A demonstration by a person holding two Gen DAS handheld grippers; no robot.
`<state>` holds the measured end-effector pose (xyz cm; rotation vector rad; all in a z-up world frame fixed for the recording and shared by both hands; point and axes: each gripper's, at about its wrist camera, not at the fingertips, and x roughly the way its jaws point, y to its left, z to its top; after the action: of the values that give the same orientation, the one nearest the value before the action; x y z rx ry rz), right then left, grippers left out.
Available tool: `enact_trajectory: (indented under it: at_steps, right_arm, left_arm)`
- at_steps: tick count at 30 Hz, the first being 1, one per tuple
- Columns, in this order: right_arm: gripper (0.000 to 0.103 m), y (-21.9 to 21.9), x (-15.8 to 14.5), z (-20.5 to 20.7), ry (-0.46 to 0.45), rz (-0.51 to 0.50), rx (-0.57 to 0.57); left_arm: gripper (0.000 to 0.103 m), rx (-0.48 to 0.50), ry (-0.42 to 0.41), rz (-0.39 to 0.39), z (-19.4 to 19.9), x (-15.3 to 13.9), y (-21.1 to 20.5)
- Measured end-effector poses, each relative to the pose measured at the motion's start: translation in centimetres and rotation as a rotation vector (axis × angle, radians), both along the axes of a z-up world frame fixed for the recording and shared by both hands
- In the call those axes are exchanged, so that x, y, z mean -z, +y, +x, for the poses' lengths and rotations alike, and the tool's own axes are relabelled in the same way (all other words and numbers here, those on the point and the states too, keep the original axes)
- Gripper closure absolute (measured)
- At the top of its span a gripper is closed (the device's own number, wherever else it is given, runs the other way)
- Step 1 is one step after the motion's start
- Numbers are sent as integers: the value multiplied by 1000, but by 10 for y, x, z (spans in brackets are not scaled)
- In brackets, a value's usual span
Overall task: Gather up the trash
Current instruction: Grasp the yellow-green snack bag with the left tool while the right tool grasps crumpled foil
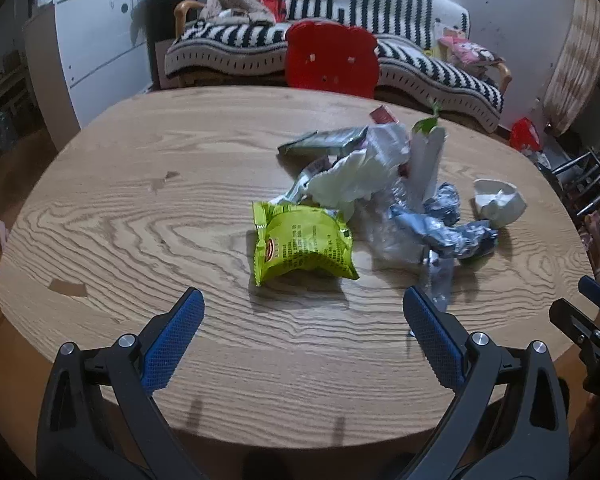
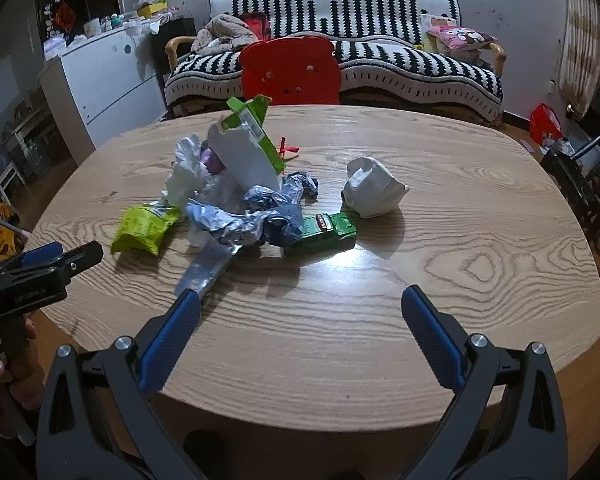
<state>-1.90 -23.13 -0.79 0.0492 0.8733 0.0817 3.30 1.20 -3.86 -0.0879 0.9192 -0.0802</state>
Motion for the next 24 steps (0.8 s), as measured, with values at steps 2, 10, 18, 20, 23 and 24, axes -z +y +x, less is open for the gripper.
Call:
enact_trajectory:
  at_steps: [2, 10, 18, 20, 23, 24]
  right_arm:
    - [6, -3, 11, 12, 18, 3, -9]
    - [7, 1, 35, 53, -20, 31, -85]
    - [14, 26, 46, 90, 10, 99, -182]
    - [26, 31, 51, 96, 27, 90, -188]
    - [49, 38, 55, 99, 29, 113, -208]
    - [66, 39, 55, 99, 32, 110, -214]
  left_arm:
    - [6, -8, 1, 2, 8, 7, 0]
    - [6, -43, 56, -11, 48, 35, 1]
    - [6, -22, 34, -4, 75, 43, -7]
    - [6, -16, 33, 4, 79, 46, -9]
    - [22, -10, 43, 12, 82, 51, -8]
    - [32, -5, 52, -6, 82, 53, -7]
